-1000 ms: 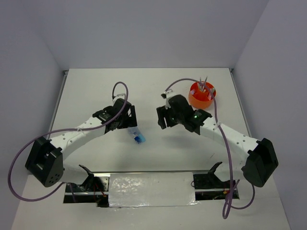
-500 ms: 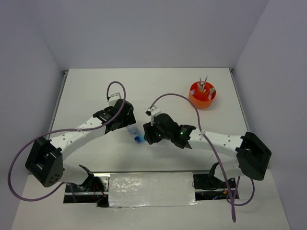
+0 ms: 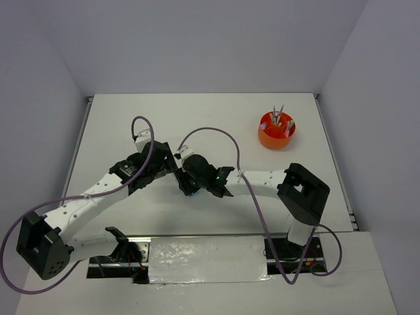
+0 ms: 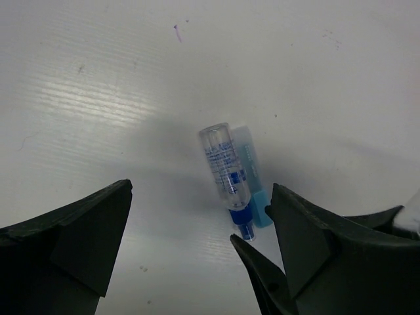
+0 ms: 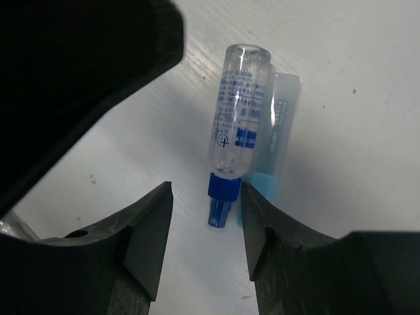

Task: Sort the stationery into containers
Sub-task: Pick up the stationery from the center of the board.

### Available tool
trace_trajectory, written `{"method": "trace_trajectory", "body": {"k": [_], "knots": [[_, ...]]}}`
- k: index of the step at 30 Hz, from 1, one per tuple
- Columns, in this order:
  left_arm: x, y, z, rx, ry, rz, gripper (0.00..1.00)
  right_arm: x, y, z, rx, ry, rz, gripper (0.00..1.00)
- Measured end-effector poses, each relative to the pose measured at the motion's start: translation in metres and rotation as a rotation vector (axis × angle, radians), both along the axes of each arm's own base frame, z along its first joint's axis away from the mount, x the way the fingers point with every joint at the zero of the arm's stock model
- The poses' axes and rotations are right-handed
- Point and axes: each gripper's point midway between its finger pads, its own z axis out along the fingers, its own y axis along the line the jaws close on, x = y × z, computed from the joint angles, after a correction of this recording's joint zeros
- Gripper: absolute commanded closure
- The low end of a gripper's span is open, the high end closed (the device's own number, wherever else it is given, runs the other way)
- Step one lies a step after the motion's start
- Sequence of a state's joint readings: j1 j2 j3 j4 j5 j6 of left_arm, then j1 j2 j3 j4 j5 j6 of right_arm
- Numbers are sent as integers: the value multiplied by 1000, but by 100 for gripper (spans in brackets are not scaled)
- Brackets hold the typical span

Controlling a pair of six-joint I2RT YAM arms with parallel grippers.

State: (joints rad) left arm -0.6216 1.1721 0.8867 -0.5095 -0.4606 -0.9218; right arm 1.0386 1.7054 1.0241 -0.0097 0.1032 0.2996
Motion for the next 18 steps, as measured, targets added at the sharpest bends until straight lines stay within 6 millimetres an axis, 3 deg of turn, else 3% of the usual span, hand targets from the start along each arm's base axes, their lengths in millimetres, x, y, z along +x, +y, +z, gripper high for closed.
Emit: {"method": "trace_trajectory", "body": {"k": [7,18], "knots": [[-19,23,10,-10,-51,39,1,15,22,-24,-59,-20,-10,47],[-32,51,18,-25,-90,149,1,21,25,-47,-154,-64,-44,52]]}}
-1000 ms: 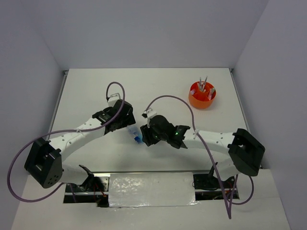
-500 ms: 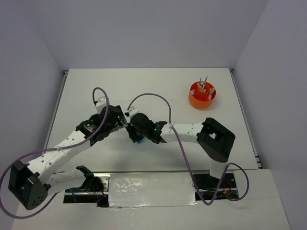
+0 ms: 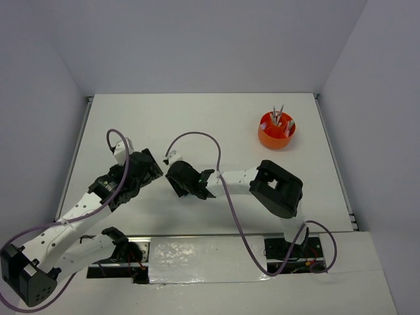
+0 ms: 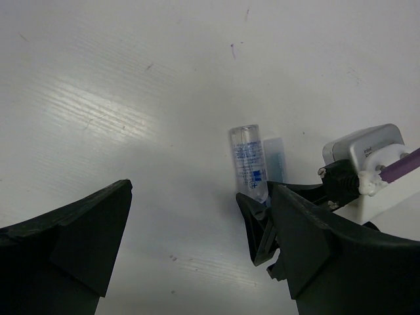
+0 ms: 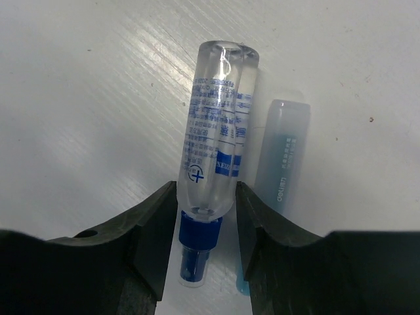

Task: Sort the stationery into containers
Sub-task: Pick up the stationery from the center of the board.

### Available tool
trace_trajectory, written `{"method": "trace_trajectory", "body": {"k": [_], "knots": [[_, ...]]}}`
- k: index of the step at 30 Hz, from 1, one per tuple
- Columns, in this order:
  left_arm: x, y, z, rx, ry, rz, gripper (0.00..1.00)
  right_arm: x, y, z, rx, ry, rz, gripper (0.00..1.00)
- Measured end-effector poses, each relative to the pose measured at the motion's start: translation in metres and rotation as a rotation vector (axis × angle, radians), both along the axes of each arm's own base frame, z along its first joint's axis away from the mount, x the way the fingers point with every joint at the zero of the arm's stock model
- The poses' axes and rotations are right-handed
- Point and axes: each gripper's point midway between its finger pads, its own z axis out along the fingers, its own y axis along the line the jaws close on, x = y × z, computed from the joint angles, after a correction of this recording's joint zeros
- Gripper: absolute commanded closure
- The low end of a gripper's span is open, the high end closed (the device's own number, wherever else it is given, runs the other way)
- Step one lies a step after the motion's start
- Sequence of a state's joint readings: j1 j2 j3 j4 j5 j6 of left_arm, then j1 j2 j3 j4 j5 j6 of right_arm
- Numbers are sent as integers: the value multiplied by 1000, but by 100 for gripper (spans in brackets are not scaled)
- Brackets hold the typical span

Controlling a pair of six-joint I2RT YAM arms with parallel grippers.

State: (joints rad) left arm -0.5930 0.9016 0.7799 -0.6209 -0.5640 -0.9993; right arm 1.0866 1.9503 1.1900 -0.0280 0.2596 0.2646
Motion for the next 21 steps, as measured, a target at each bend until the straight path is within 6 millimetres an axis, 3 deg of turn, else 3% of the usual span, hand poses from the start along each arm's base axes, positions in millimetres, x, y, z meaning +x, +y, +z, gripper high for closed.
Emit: {"method": "trace_trajectory", "body": {"k": [2,4,6,10,15,18,21], "knots": [[-3,4,-2,-4,-1,21,1,0,3,-4,-14,-5,-1,56],[-5,8,-4,-11,-1,39,1,0,6,-5,-23,-16,1,68],[-6,9,-8,-21,2,54,1,-2,10,-5,-21,-18,9,100],[-9,11,-22,-40,24,77,1,-7,15,-5,12,-20,48,100],[-12,3,-25,-109,20,67,1,-31,-2,6,61,-13,145,100],[-12,-9,-17,-193,-7,34,1,-47,-16,37,143,-43,204,100],[-10,-25,-10,-261,-19,-28,1,-59,-17,79,258,-97,276,100]]}}
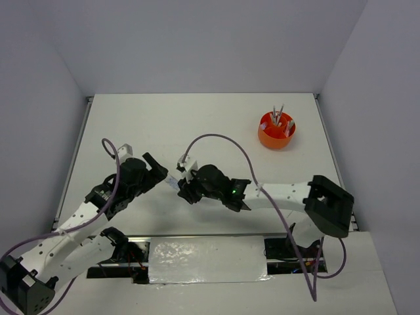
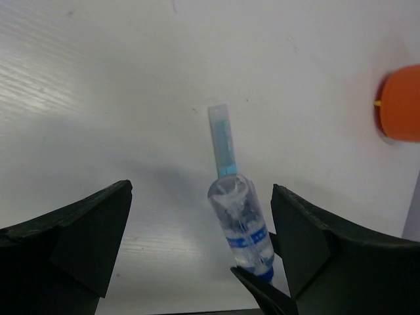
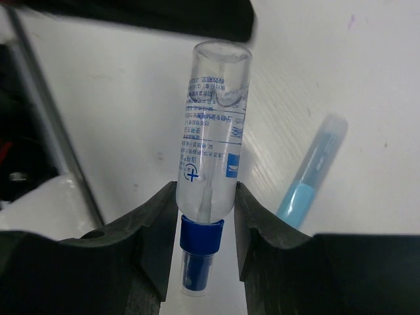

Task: Sort the stationery into containers
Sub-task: Pick up the stationery from the center of the board.

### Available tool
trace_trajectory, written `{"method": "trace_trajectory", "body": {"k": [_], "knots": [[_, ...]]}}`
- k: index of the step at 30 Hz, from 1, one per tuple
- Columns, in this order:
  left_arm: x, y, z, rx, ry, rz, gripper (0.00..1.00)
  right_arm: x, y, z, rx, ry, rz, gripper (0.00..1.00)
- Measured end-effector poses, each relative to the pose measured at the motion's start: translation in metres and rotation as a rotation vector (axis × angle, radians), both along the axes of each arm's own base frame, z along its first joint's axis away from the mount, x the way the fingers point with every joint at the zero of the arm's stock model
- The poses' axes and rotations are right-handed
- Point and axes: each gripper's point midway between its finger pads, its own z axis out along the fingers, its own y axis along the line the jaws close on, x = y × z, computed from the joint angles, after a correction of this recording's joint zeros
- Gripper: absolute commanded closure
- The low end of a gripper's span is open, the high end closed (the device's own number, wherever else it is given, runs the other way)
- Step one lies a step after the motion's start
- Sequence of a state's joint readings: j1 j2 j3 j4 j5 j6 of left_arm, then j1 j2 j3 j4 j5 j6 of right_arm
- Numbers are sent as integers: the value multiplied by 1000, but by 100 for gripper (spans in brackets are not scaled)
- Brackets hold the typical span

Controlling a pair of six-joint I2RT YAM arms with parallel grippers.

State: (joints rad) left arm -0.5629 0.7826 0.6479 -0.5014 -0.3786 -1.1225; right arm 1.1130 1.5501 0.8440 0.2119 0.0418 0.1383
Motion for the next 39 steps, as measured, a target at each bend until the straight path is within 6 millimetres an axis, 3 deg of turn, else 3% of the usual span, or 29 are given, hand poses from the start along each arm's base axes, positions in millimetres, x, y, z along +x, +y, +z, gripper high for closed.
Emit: {"method": "trace_trajectory", "body": {"k": [3,6,11,16,20,26,30,39], "knots": [[1,-18,3,-32,-7,-92,1,-12,-1,39,102,-57,78,100],[0,-36,8,-53,-25,-213,1,-27,-12,58,135,-103,158,100],[-10,-72,31,-126,-149,-470,1,-48,-31,69,99,-139,292,100],[-36,-102,49,-243,-267,-714,1,-66,-49,71,57,-135,373,100],[-59,-120,67,-340,-345,-882,1,-75,-65,88,74,-168,399,100],[-92,-130,90,-431,-429,-1077,5,-85,-83,103,81,-193,424,100],[-106,-132,98,-462,-474,-1158,17,-87,-88,102,50,-179,431,100],[-112,-134,93,-472,-450,-1203,19,-89,-89,115,38,-180,454,100]]}}
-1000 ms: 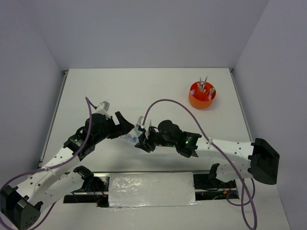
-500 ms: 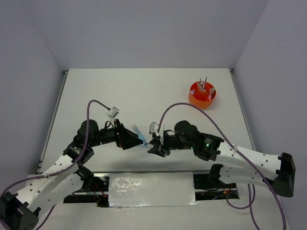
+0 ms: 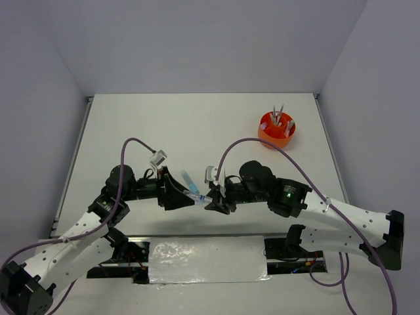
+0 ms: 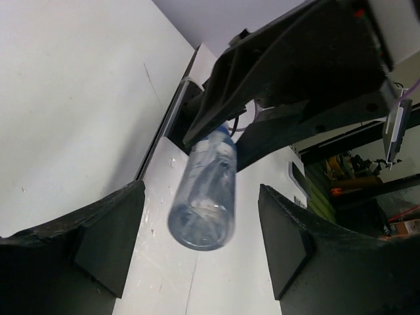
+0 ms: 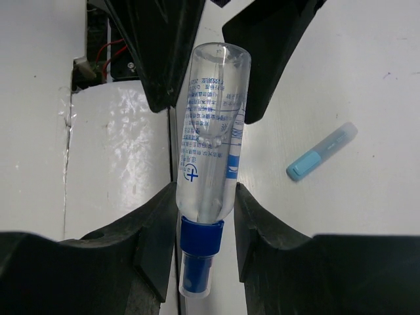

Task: Sort the stationery into containers
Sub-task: Pick up the stationery from the center of the board, then place the stationery in the storage box.

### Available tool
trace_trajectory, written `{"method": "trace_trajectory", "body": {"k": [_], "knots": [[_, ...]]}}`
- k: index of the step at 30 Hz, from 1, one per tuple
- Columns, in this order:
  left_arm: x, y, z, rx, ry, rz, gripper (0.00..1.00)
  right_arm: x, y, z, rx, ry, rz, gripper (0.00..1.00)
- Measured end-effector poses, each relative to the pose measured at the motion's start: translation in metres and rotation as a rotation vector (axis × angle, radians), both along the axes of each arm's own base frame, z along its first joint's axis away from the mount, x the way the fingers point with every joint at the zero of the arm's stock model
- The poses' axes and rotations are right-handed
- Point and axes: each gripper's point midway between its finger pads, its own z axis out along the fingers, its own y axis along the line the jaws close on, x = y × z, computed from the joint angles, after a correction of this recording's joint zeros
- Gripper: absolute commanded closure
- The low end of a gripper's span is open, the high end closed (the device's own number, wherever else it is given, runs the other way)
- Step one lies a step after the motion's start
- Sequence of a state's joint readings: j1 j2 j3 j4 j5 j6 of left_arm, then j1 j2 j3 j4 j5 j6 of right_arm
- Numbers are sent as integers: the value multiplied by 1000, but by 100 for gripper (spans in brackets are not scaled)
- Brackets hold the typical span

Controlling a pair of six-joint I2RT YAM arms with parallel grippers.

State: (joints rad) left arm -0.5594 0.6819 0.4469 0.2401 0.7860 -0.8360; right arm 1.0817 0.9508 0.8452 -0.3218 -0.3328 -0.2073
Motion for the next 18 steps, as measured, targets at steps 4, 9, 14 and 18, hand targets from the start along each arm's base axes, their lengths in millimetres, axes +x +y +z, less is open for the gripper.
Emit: {"method": "trace_trajectory", "body": {"k": [4,9,14,18], "knots": [[4,-2,-10,27,36,4,28,-2,1,3,4,2,9,100],[4,-3,-13,36,37,-4,72,0,0,-10,-38,21,11,100],[4,-3,-12,36,30,-5,100,0,2,-13,-46,25,21,84],[7,0,-3,16,-1,36,100,8,3,-4,21,27,-13,0]]}}
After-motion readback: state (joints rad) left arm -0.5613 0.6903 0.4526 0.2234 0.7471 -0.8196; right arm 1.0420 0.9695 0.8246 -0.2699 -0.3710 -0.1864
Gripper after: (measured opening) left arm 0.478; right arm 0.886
